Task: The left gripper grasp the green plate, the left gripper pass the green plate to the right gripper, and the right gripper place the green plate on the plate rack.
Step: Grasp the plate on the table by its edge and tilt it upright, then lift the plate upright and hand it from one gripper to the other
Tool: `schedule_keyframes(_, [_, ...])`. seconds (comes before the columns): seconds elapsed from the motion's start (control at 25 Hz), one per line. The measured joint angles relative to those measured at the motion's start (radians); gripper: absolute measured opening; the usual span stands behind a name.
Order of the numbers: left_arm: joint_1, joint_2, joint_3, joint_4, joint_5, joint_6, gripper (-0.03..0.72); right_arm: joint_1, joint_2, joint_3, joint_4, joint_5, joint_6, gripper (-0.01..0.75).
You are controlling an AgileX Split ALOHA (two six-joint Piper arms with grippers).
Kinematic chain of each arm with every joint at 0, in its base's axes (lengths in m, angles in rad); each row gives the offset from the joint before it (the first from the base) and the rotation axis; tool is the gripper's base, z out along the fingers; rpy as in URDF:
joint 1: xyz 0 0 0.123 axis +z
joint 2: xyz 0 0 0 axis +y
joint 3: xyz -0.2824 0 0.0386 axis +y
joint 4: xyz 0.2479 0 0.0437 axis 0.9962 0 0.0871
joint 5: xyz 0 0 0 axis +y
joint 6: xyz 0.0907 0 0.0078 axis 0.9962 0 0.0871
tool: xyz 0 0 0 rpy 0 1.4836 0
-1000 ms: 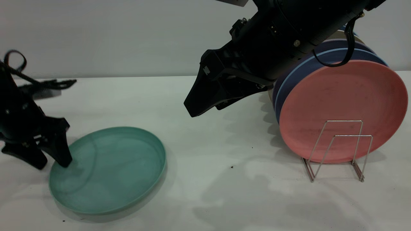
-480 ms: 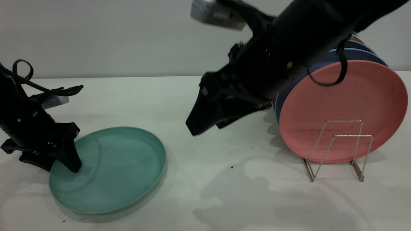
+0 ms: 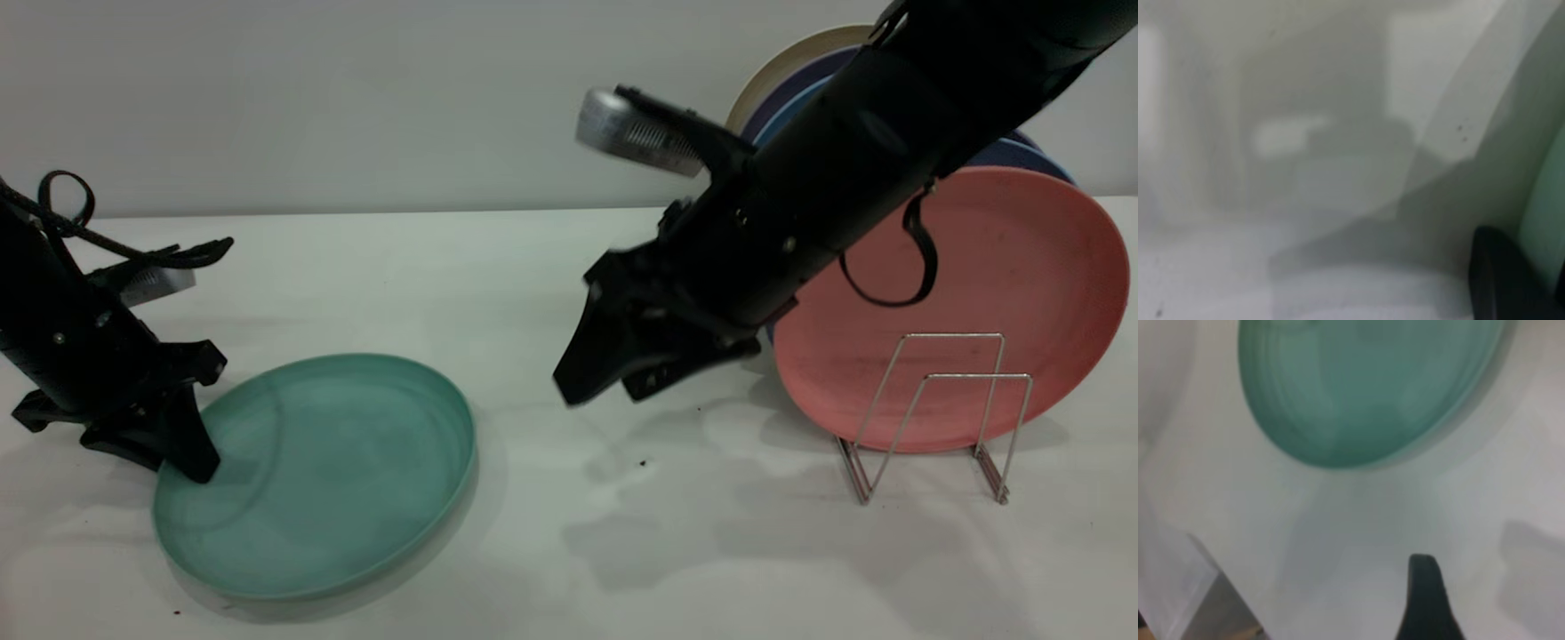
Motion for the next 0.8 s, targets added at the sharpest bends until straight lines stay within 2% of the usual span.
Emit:
schedule_keyframes(0.24, [0.0,-0.014,0.001,-0.097,0.002,0.171,0.047,-0.067,0.011,-0.092,0.0,0.087,0.0,0.541])
schedule_keyframes(0.48, [0.0,-0.06,0.001,-0.324,0.056,0.588,0.025,-0.096,0.011,-0.178,-0.016,0.178,0.0,0.541])
schedule_keyframes(0.8, [0.0,-0.082,0.002,-0.632,0.229,1.043,0.024,-0.101,0.041,-0.248,-0.069,0.219,0.001,0.541])
